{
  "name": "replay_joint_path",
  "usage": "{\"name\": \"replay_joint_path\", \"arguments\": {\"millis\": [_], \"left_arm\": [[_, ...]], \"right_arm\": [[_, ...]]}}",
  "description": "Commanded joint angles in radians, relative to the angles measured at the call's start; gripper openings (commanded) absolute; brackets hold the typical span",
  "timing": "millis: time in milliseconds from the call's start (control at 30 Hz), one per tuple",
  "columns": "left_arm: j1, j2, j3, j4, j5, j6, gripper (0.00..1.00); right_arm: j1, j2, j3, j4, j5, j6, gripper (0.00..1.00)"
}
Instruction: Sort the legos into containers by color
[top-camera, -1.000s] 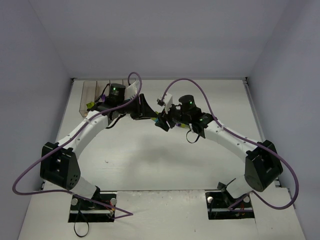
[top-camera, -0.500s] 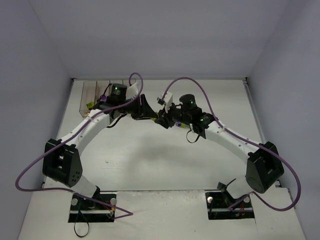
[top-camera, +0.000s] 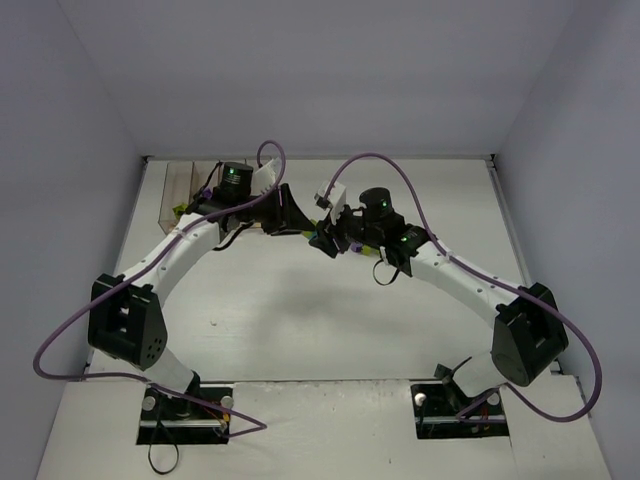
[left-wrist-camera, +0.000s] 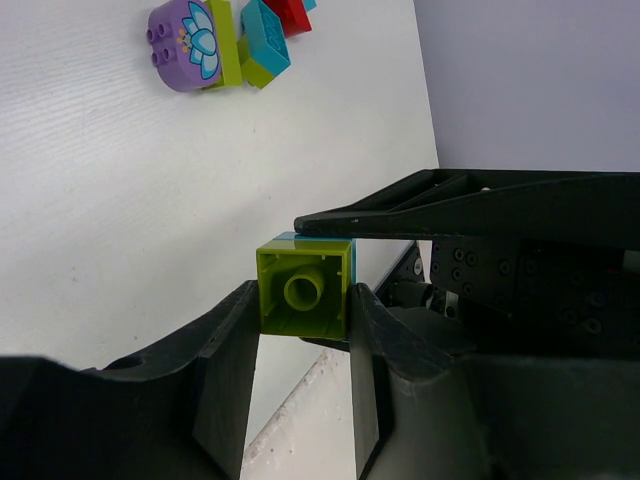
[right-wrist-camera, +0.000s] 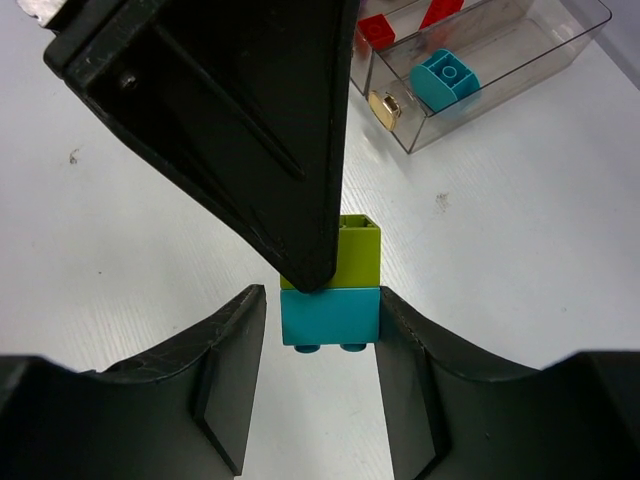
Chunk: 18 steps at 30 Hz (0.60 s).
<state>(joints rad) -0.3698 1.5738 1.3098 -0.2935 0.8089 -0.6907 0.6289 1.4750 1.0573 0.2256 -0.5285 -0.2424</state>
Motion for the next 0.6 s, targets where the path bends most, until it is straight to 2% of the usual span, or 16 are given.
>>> {"name": "replay_joint_path", "arguments": {"millis": [0, 100, 200, 400, 433, 500, 567], "left_arm": [[0.009, -0.017, 0.059, 0.031, 0.013, 0.013, 0.05], [0.009, -0.02, 0.062, 0.022, 0.016, 0.019, 0.04], [0.009, -0.018, 0.062, 0.017, 0.018, 0.019, 0.05], [0.009, -0.017, 0.06, 0.02, 0.021, 0.019, 0.04], [0.011, -0.017, 0.065, 0.017, 0.022, 0.019, 0.05], [0.017, -0.012, 0.069, 0.01, 0.016, 0.028, 0.04], [0.04, -0.009, 0.074, -0.004, 0.013, 0.031, 0.04]], "right_arm": [[-0.006, -0.042, 0.02, 0.054, -0.001, -0.018, 0.43], [-0.006, -0.039, 0.021, 0.054, 0.002, -0.018, 0.42], [-0.008, -0.036, 0.027, 0.055, 0.002, -0.023, 0.37], [-0.008, -0.024, 0.032, 0.057, 0.002, -0.028, 0.18], [-0.008, -0.024, 0.03, 0.055, 0.004, -0.029, 0.08], [-0.009, -0.025, 0.02, 0.054, 0.005, -0.032, 0.0], [-0.015, -0.028, 0.007, 0.046, 0.008, -0.038, 0.0]]}}
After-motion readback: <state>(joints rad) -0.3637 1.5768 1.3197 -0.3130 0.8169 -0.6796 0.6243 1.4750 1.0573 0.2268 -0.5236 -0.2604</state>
